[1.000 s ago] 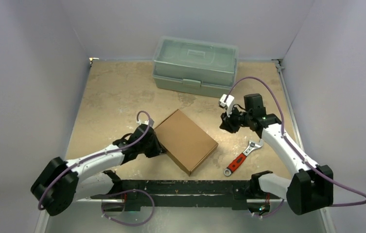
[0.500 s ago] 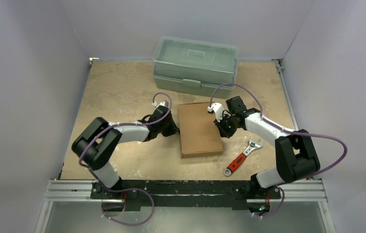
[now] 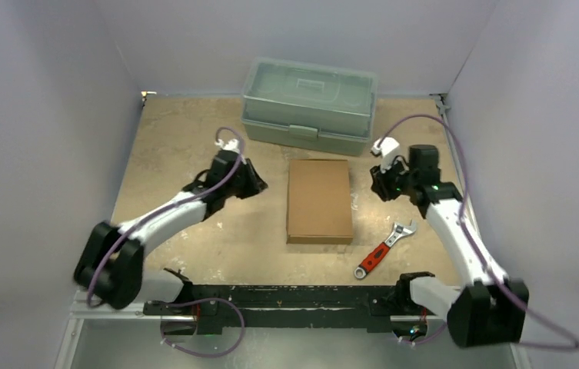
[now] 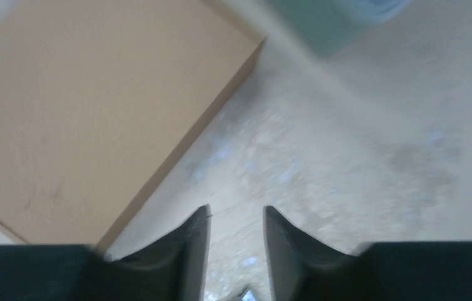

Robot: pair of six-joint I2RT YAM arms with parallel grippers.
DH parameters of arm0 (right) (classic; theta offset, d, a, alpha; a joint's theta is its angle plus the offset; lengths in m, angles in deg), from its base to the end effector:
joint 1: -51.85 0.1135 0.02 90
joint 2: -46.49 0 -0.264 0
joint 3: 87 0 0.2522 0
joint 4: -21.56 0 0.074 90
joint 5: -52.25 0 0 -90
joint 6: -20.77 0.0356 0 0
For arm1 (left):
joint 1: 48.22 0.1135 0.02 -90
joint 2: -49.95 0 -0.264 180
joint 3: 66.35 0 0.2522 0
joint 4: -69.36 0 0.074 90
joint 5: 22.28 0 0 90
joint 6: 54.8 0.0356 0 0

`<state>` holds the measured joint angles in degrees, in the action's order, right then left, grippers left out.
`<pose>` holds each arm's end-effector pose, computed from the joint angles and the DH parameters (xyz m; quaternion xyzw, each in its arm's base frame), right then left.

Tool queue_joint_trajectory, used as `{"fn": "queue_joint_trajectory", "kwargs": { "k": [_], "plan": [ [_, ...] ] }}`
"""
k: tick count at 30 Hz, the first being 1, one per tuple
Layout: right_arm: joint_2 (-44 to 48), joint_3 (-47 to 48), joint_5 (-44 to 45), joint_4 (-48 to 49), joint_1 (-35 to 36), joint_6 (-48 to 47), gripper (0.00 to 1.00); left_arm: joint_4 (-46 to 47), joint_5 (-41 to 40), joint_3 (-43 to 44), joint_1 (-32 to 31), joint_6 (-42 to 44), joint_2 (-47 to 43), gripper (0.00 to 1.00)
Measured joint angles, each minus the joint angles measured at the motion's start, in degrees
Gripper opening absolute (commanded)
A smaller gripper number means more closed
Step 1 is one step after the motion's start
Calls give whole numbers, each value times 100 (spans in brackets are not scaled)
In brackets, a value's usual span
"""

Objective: Fold the paper box

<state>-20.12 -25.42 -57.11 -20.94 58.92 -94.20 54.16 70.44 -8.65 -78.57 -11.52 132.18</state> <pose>0.2358 0.0411 0.2543 -0.3121 0.8663 0.0993 0.3771 0.2563 -0.1520 0.2003 -0.1189 0.8973 -0.2814 0.3188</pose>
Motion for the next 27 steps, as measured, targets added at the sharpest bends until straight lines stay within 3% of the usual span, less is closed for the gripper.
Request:
{"fn": "queue_joint_trajectory", "kwargs": {
  "k": [2,3,5,6,11,15,20,27],
  "plan": [
    [767,20,-153,72,-343,9,86,-330,-39,2,162,323,-863,56],
    [1161,57,-205,92,-474,37,96,-529,-90,37,225,466,-1335,70],
    [1722,247,-282,90,-608,144,99,-968,-219,223,310,815,-2216,94],
    [1880,417,-284,63,-625,236,99,-1180,-297,374,341,955,-2610,99],
    [1755,1963,-46,-192,-636,1246,99,-2085,-645,1530,391,1421,-3668,99],
    [1447,3141,188,-566,-662,1694,99,-2809,-726,2623,398,1626,-3707,99],
    [1657,3648,-195,-1202,-1019,1596,99,-3477,-673,3316,398,1744,-3635,99],
    [2044,3965,-577,-1665,-1453,1696,99,-3995,-542,3473,398,1784,-3587,99]
  ]
}}
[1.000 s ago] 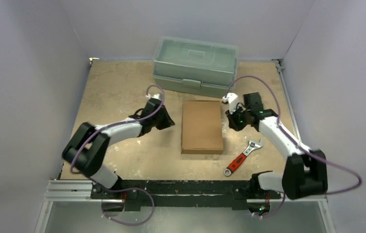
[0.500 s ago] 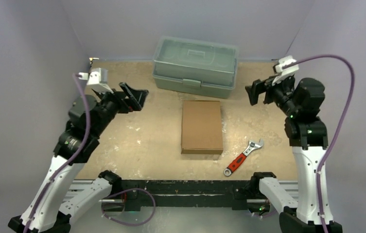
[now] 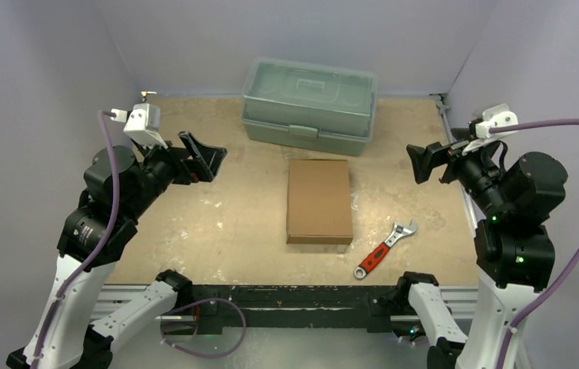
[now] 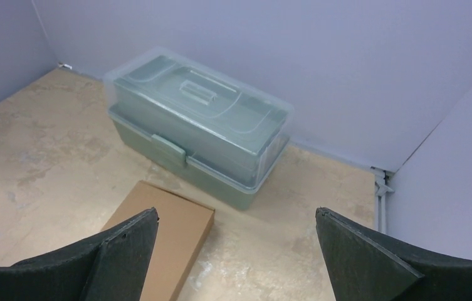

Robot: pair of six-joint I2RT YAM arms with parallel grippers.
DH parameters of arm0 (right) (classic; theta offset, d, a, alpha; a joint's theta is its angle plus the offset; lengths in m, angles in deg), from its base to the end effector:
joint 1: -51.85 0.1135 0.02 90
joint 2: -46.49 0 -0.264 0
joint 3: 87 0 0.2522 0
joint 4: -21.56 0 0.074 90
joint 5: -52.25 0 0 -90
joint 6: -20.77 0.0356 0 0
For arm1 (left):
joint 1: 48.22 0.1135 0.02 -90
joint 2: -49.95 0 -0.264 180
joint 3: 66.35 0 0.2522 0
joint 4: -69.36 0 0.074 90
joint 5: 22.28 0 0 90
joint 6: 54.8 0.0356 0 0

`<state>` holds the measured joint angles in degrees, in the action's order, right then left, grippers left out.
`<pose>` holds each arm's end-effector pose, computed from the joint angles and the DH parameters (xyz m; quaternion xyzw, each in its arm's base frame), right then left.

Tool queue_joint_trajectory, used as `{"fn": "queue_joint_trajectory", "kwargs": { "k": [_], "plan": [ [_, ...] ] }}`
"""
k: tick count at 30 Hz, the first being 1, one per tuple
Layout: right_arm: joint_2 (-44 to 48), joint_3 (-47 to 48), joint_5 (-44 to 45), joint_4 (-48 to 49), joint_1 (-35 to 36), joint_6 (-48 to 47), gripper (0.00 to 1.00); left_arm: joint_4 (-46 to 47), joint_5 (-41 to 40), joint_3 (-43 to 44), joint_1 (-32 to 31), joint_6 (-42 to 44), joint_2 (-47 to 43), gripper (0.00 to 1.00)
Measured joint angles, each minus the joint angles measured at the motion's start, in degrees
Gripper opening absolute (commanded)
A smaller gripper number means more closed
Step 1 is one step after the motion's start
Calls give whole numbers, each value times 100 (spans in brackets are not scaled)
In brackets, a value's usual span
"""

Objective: Fold the paper box

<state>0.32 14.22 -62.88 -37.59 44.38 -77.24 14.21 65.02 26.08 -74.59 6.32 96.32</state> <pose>0.0888 0.0036 0.5031 -0.1516 0.7137 0.0682 0.6804 0.1092 -0.0523 0.4689 -0.0319 0.7602 -0.2849 0.5830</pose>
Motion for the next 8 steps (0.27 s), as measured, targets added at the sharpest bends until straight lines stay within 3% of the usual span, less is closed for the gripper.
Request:
{"fn": "queue_joint_trajectory", "kwargs": {
  "k": [8],
  "plan": [
    [55,398,7,-57,-177,85,99,-173,59,37,0,2,52,99]
  ]
}}
